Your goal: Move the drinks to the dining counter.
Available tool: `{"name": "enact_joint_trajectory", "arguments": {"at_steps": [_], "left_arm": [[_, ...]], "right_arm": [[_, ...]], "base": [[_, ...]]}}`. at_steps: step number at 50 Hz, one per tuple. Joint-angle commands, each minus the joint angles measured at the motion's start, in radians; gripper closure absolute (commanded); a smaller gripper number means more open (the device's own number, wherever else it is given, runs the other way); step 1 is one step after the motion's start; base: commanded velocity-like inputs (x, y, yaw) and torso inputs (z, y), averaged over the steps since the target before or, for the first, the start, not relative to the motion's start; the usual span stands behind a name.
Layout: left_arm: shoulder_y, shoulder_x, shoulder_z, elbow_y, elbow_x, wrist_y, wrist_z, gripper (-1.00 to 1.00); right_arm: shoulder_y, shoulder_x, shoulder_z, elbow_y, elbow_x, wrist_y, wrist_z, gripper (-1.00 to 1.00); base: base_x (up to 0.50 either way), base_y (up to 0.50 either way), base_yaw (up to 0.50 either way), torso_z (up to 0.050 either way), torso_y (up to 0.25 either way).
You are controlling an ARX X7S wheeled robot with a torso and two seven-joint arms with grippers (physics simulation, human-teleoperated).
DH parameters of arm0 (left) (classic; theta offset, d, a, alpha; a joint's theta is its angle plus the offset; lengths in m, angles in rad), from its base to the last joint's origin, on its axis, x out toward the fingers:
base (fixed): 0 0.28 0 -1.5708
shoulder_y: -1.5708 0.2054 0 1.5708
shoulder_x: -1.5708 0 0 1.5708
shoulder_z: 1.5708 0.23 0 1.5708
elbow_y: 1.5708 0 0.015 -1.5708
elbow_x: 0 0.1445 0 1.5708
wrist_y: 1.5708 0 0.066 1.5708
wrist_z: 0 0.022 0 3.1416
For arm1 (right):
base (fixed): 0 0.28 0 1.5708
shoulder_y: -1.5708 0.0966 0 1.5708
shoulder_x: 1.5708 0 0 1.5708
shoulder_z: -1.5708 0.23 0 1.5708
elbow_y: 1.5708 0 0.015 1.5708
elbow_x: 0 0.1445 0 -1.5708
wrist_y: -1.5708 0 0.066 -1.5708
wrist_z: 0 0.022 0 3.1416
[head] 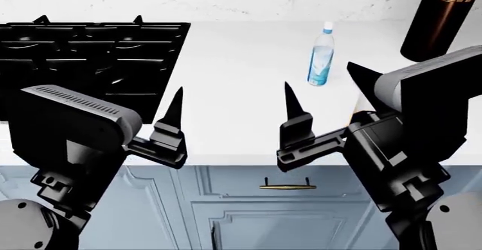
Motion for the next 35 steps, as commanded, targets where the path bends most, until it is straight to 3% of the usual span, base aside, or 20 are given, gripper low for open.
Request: {"name": "enact_joint_trajectory", "arguments": {"at_steps": [1, 16, 23, 35], "left_arm": [[0.006, -0.004, 0.003, -0.003, 0.004, 0.010, 0.004, -1.00], [0.042, -0.004, 0.021, -0.007, 0.050, 0.042, 0.031, -1.00], [0.065, -0.004, 0.024, -0.020, 0.074, 0.067, 0.050, -1.00], [0.065, -0.010, 0.017, -0.015, 0.065, 0.071, 0.042, -1.00]], "right_arm": [[0.001, 0.008, -0.003, -0.006, -0.014, -0.013, -0.016, -1.00], [0.001, 0.017, -0.025, -0.007, -0.022, -0.023, -0.018, -1.00], [0.000, 0.014, -0.054, 0.002, -0.057, -0.010, -0.033, -1.00], [0.010, 0.025, -0.066, 0.005, -0.037, -0.031, -0.012, -1.00]], "base": [[0.00, 0.00, 0.00, 0.000, 0.000], [0.00, -0.50, 0.00, 0.000, 0.000], [0.03, -0.01, 0.00, 0.000, 0.000], [0.50, -0.05, 0.00, 0.000, 0.000]]}}
